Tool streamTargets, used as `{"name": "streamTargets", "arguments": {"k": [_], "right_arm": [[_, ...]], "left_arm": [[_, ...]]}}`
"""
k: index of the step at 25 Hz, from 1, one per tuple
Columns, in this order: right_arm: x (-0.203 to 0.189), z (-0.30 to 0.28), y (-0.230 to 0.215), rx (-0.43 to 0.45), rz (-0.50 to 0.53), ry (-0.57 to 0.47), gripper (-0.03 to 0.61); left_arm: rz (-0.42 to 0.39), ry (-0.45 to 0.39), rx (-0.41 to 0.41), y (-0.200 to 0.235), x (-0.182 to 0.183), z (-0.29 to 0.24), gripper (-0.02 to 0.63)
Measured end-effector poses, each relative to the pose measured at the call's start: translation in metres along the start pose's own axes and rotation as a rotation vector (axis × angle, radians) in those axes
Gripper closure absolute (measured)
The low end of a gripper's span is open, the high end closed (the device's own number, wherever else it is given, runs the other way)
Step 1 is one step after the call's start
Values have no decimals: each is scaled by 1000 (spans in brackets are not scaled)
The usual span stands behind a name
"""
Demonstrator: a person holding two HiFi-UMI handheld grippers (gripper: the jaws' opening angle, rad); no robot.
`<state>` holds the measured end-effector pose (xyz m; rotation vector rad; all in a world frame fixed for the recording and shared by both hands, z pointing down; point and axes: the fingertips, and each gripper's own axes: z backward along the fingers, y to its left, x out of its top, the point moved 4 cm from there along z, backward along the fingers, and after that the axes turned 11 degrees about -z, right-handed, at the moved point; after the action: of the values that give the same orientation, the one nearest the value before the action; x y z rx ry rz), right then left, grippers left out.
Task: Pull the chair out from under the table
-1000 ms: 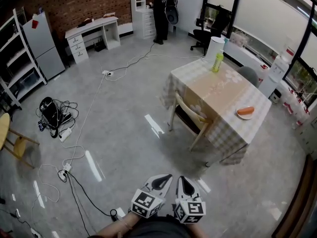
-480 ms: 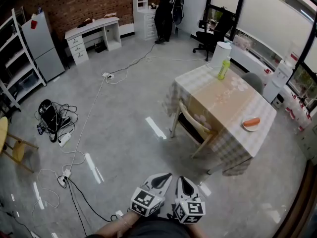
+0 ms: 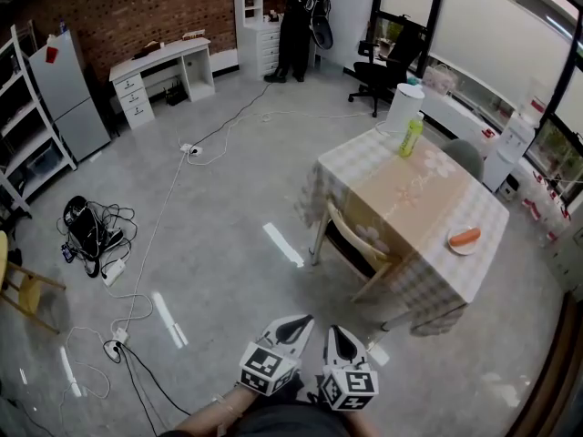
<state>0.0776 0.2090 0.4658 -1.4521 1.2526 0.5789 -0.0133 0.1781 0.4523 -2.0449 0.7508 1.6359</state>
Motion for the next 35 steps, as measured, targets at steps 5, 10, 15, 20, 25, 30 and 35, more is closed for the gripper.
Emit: {"name": "streamTargets", "arguments": {"k": [5,10,15,20,25,30,35], "right_arm": [[3,-20,2,-5,11,0,566],[2,-32,1,-5,16,11,566],[4,-40,-2,-12,11,17,566],[-1,-40,-2,-10,4,29,566],[-9,-36,-3,-13,1,39,566],[-8,-31,-3,-25,-16,34,566],[-8,-33,-3,-29,-17,36,566]], "left_arm": [[6,-9,6,22,-1,-9,604],[11,-7,1,33,-3,-14,604],[17,7,-4,37,-5,-18,604],[30,19,-1,37,-11,-15,604],[44,27,0,34,-18,-12,604],[40,30,-16,28,-16,-9,604],[47,38,-21,30,-18,-12,604]]}}
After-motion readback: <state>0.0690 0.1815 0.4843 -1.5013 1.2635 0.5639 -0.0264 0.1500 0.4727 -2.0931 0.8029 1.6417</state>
